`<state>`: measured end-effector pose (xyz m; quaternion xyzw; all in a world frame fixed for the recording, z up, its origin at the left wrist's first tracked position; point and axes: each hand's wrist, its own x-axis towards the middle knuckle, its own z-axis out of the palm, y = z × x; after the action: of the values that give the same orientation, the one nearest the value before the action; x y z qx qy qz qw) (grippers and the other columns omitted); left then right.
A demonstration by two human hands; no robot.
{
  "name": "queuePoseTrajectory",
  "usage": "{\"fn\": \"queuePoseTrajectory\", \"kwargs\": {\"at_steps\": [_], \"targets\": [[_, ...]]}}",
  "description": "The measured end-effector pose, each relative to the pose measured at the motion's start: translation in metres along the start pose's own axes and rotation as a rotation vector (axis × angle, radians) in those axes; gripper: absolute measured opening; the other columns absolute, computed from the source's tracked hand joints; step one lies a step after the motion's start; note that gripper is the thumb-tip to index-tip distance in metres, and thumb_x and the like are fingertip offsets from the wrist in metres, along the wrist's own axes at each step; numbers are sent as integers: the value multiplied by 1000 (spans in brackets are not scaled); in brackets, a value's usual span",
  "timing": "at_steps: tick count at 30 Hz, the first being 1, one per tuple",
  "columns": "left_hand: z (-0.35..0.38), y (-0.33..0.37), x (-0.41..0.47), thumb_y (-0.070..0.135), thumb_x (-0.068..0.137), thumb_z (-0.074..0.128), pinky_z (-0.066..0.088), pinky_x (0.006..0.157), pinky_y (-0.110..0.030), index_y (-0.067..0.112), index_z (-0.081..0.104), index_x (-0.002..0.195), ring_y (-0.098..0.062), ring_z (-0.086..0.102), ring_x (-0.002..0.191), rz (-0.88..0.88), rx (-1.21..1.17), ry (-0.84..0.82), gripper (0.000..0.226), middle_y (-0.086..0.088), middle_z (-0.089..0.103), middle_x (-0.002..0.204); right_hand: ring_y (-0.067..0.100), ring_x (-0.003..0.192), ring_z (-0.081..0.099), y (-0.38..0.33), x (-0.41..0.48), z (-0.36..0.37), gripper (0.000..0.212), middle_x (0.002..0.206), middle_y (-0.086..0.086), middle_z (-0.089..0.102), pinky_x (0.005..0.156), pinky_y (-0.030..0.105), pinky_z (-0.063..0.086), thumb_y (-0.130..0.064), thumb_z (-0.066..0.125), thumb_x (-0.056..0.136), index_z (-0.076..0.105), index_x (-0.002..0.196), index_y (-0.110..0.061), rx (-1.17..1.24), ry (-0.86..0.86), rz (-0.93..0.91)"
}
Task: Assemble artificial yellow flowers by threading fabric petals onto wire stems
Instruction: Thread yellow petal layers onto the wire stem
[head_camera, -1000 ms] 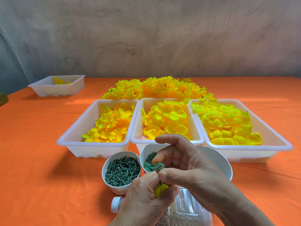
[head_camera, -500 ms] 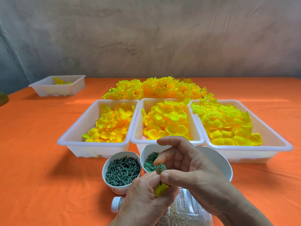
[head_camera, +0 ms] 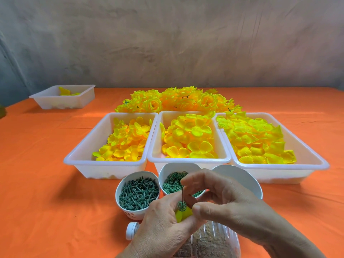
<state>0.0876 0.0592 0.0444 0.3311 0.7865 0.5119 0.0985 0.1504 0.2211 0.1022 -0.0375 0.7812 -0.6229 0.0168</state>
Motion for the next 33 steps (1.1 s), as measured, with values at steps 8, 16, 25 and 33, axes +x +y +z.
{"fn": "queuePoseTrajectory", "kwargs": {"at_steps": [8, 16, 25, 33], "targets": [[-6, 5, 1, 57, 69, 72, 56, 82, -35, 44, 59, 108, -1, 68, 88, -34, 34, -11, 44, 19, 72, 96, 5, 72, 55, 1, 1, 9, 16, 84, -5, 59, 69, 19, 46, -36, 68, 76, 71, 88, -47, -353, 83, -137], [-27, 11, 2, 46, 56, 80, 54, 85, -36, 45, 51, 114, -2, 64, 101, -32, 126, -174, 65, 17, 66, 108, -1, 67, 54, 9, 2, 9, 15, 83, -7, 62, 65, 13, 43, -28, 76, 77, 74, 89, -36, -312, 82, -137], [-59, 7, 1, 34, 63, 63, 41, 105, -39, 34, 59, 121, -19, 53, 126, 65, -221, -194, 58, 4, 60, 123, 3, 69, 53, 7, 0, 7, 26, 82, -8, 62, 69, 28, 49, -29, 65, 76, 70, 98, -41, -257, 56, -118], [-56, 10, 4, 36, 59, 61, 39, 105, -36, 36, 65, 108, -16, 56, 124, 102, -271, -105, 49, 7, 66, 116, 4, 66, 53, 12, 4, 13, 13, 81, -5, 58, 62, 16, 42, -48, 68, 77, 73, 88, -47, -308, 107, -193]]}}
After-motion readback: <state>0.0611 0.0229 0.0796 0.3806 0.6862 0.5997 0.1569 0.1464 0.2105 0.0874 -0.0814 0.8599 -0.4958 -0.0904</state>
